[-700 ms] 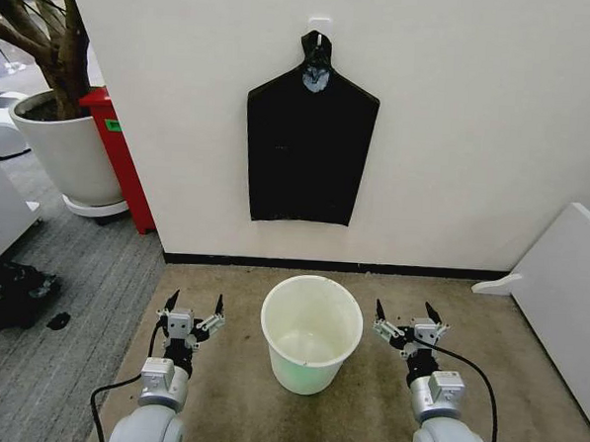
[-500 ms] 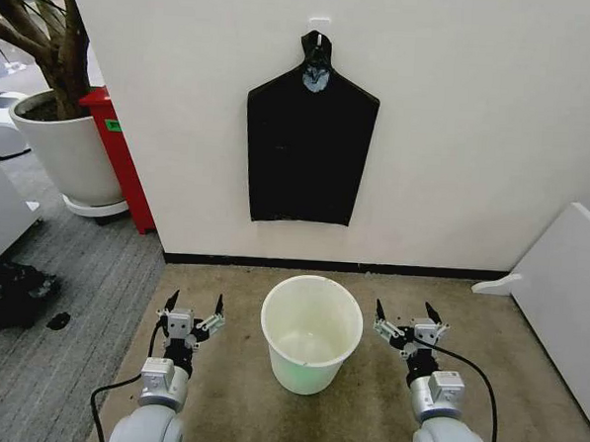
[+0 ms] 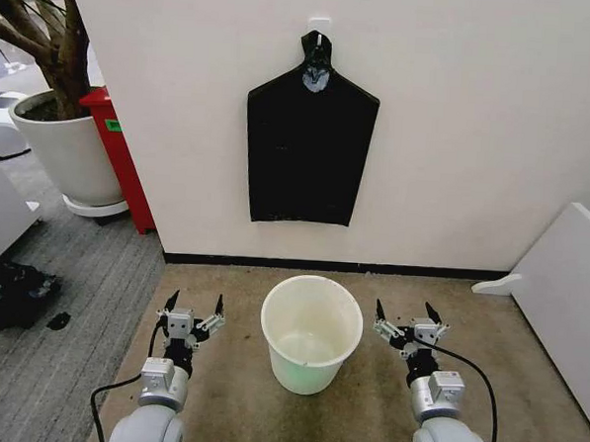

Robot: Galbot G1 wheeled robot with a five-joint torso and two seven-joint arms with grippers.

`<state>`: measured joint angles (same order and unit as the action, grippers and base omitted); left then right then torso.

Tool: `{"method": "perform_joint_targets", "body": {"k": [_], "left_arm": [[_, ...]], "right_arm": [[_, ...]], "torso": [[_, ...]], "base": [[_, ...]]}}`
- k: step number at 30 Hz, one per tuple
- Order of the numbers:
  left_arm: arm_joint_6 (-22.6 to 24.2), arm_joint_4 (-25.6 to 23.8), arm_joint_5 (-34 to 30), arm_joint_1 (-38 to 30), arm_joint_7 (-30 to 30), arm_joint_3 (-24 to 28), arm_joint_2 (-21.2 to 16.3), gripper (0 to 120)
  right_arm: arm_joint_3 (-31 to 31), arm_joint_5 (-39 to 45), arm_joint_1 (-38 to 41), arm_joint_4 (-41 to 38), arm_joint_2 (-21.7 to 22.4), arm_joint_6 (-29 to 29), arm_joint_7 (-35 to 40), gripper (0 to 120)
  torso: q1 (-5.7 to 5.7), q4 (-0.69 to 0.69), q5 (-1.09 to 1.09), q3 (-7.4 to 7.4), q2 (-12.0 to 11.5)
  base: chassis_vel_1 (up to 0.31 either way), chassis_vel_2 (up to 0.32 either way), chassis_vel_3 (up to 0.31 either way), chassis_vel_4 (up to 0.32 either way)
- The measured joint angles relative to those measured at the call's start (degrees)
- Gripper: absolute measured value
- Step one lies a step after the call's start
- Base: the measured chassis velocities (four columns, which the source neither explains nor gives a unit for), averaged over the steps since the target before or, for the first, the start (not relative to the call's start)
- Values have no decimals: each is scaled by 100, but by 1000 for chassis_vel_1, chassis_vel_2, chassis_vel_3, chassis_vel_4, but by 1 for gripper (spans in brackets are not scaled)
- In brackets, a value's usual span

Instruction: Place the garbage bag over the trash bin.

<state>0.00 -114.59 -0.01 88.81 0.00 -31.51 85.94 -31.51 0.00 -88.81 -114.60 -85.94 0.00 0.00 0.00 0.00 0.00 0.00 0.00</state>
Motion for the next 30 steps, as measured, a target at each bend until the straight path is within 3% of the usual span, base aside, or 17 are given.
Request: {"method": "perform_joint_targets", "body": {"k": [20,26,30], "left_arm": [[0,-31,-28,27,0,-22,-10,100],[-13,-700,-476,454,-56,-399,-202,100],[-37,-1422,-965,909,-122,-798,-408,100]], "right_arm": [[0,0,-31,-40,-6,2,0,100],[8,76,-565,-851,-188,184,-25,100],[26,163,-1121,-1693,-378,386,-63,100]], "torso": [[0,0,0,0,0],[0,0,-1,-1,0],[0,0,-1,-1,0]], "base": [[0,0,0,0],[0,0,0,0],[0,0,0,0]]}}
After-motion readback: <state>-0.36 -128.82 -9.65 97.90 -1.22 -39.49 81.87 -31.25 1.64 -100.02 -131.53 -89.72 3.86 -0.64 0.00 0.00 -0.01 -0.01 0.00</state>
